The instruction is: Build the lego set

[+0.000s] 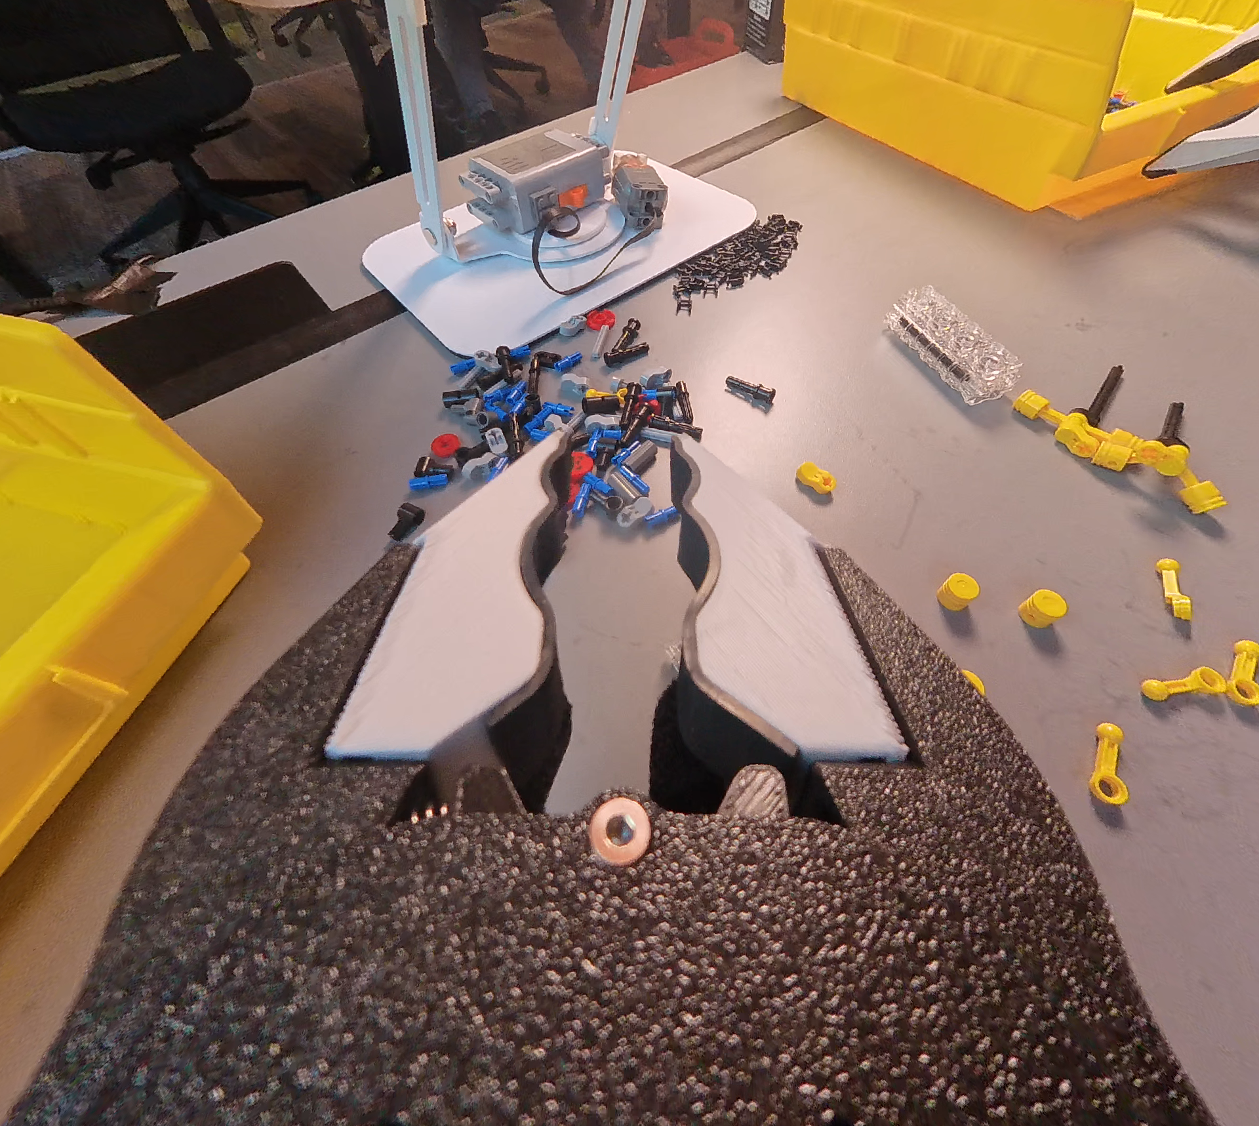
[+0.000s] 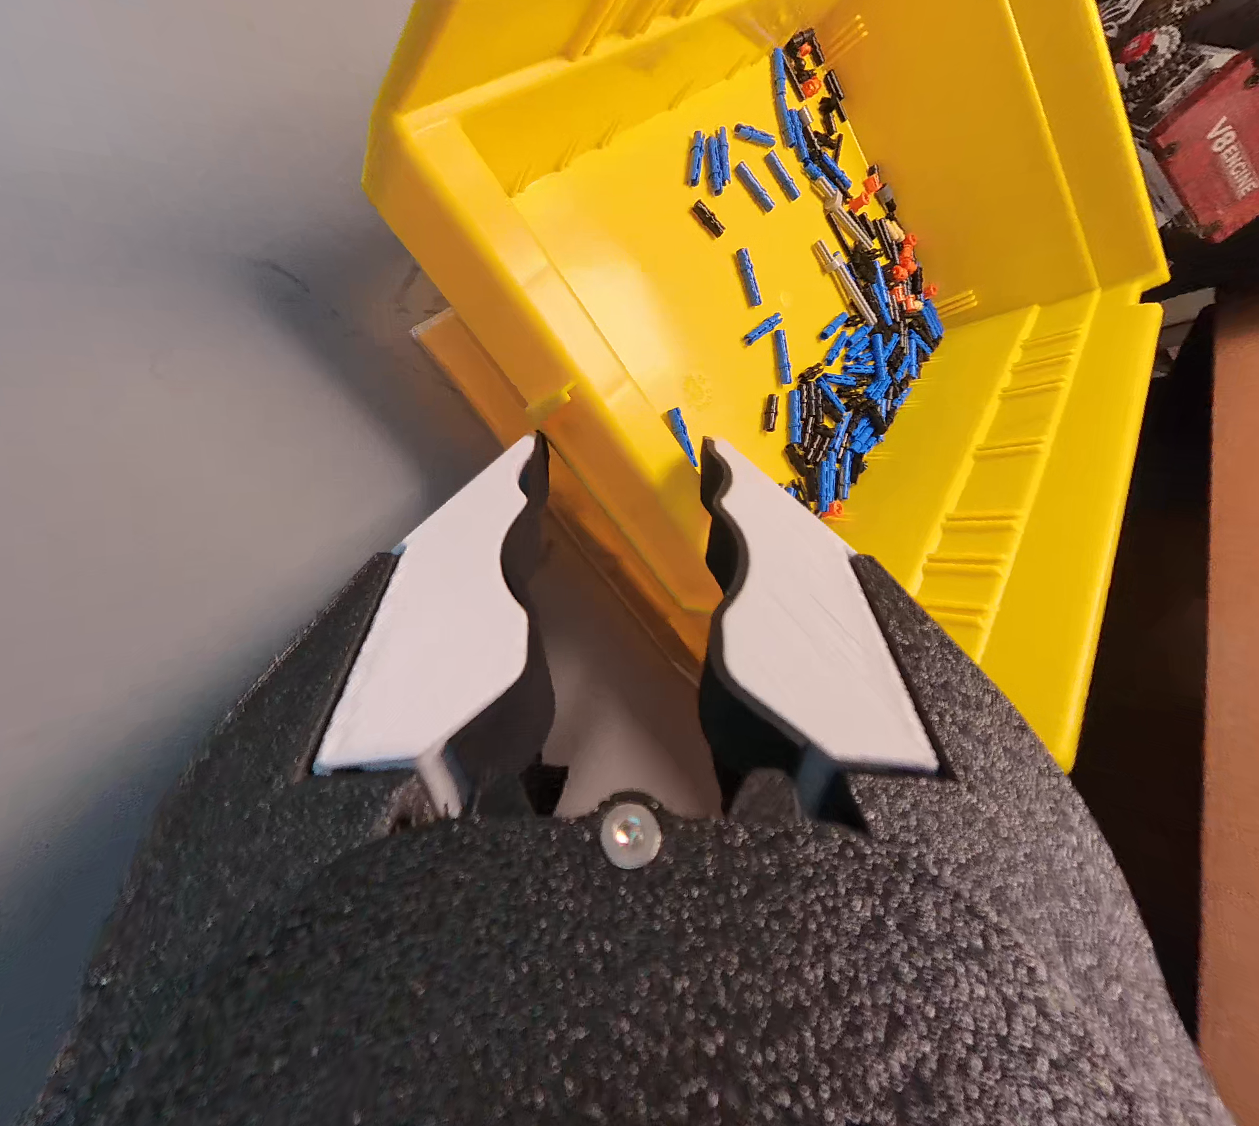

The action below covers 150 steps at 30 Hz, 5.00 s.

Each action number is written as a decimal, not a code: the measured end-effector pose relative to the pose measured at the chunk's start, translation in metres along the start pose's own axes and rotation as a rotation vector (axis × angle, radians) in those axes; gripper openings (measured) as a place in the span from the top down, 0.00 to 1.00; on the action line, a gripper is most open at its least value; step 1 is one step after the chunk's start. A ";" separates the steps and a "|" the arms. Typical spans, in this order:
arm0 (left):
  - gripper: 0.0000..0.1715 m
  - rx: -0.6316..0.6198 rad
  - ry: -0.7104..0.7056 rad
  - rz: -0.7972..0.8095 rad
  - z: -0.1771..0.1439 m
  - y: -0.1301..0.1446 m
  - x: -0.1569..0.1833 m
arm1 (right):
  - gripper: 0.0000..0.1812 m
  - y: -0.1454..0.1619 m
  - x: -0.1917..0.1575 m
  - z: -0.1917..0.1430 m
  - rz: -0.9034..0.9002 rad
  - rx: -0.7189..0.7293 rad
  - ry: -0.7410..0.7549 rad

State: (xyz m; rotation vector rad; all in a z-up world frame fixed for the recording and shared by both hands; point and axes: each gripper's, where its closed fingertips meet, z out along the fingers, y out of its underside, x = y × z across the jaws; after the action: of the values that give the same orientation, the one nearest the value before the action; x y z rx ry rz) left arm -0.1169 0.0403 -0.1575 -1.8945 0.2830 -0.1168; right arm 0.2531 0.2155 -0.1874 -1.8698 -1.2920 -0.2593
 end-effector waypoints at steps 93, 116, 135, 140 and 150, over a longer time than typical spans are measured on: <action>0.83 0.036 0.097 -0.078 -0.013 -0.003 0.005 | 0.95 -0.008 0.129 0.156 0.699 -0.385 -0.244; 0.83 0.041 0.108 -0.112 -0.014 -0.004 0.002 | 0.98 -0.020 0.117 0.167 0.789 -0.318 -0.323; 0.83 0.043 0.105 -0.089 -0.019 -0.011 0.006 | 0.98 -0.114 -0.148 -0.114 -0.101 0.258 -0.833; 0.82 0.040 0.104 -0.012 -0.024 -0.017 0.013 | 0.98 -0.072 -0.213 -0.108 -0.166 0.182 -0.893; 0.82 0.027 0.125 0.048 -0.026 -0.019 0.023 | 0.89 -0.126 -0.137 -0.120 -0.070 0.325 -0.750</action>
State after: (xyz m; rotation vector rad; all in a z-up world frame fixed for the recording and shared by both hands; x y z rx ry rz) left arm -0.0976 0.0162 -0.1326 -1.8550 0.4093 -0.2059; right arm 0.1168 0.0519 -0.1262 -1.6857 -1.7570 0.6444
